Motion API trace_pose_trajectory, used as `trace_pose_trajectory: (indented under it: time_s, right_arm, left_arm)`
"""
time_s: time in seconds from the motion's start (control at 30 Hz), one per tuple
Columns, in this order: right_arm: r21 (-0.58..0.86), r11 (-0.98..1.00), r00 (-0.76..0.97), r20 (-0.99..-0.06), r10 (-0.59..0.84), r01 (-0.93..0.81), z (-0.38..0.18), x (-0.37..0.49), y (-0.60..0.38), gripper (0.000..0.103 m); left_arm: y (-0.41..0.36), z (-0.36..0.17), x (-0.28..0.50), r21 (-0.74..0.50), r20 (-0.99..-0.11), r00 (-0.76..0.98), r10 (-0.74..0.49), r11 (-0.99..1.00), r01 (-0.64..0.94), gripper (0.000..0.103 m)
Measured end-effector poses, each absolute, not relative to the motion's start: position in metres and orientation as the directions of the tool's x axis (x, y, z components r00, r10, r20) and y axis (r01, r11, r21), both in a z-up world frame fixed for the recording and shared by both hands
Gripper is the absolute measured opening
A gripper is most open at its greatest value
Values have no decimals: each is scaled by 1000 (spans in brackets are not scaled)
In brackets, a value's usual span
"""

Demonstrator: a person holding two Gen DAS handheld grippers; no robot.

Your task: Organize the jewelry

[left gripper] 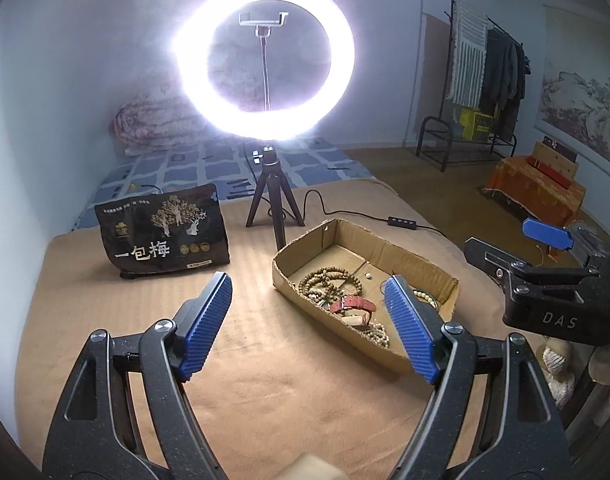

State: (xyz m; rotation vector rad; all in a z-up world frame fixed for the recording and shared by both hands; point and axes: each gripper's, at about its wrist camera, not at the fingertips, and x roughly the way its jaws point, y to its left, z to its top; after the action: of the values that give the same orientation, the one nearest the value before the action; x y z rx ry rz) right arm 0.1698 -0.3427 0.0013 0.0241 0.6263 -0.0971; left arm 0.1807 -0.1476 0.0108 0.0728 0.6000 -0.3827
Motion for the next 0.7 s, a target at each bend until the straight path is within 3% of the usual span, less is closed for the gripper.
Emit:
trace_pose_trajectory:
  time_s: [0.6,0.7]
  right_arm:
    - [-31,996,833,-547,-89,85,20,115,-311,103]
    - [-59,994,838,-535,-108,91,18,107,-305,103]
  left_arm:
    - [-123,20,125,-32,-558,760,-334,923,383,83]
    - [-126,20,117,-9,-554,763,-332,919,394,93]
